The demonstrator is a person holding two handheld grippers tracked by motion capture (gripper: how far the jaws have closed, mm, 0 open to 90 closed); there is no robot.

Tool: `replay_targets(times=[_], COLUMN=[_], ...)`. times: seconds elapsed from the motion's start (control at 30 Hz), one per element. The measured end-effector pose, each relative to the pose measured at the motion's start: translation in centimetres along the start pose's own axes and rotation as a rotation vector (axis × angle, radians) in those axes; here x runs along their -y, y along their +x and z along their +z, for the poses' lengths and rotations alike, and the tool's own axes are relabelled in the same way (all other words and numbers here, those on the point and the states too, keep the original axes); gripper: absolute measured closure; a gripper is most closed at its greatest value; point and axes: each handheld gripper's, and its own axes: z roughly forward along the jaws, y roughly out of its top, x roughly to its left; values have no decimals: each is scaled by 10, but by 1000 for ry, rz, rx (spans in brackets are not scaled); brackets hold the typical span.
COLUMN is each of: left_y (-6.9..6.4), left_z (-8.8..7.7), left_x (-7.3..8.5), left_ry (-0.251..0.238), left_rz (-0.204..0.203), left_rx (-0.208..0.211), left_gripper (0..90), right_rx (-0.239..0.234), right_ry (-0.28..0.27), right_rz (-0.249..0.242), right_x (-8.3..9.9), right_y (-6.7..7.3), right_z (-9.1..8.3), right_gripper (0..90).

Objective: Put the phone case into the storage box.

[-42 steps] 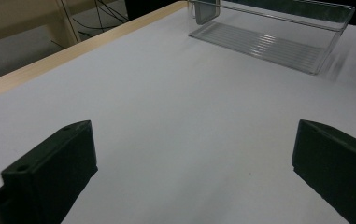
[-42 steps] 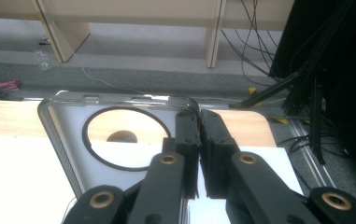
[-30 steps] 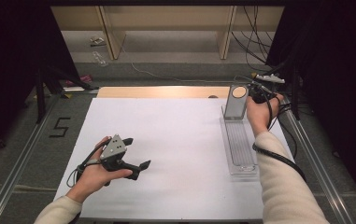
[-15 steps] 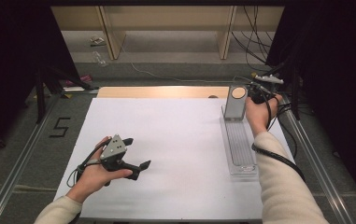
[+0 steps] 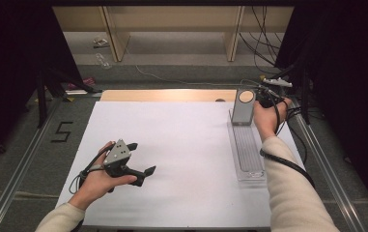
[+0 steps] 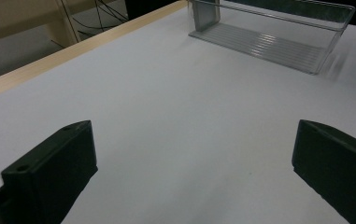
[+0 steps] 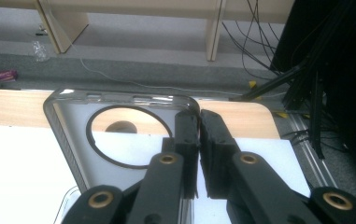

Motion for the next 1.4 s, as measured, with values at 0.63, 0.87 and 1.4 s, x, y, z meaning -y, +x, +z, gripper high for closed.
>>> replay_targets(times=[0.63,0.87,1.4], left_y=[0,1,0], left_z=[0,0,0], left_x=[0,0,0], left_ry=[0,1,3], left_rz=[0,-1,0], left_rx=[0,-1,-2], left_gripper=[0,0,0], right_rx=[14,25,-3], right_ry=[-15,-28,-24], right_rz=[-19,-28,-5], right_x=[1,3,11], right_y=[-1,-3,-7], right_z=[3,3,-3], right_gripper=[795,680,357])
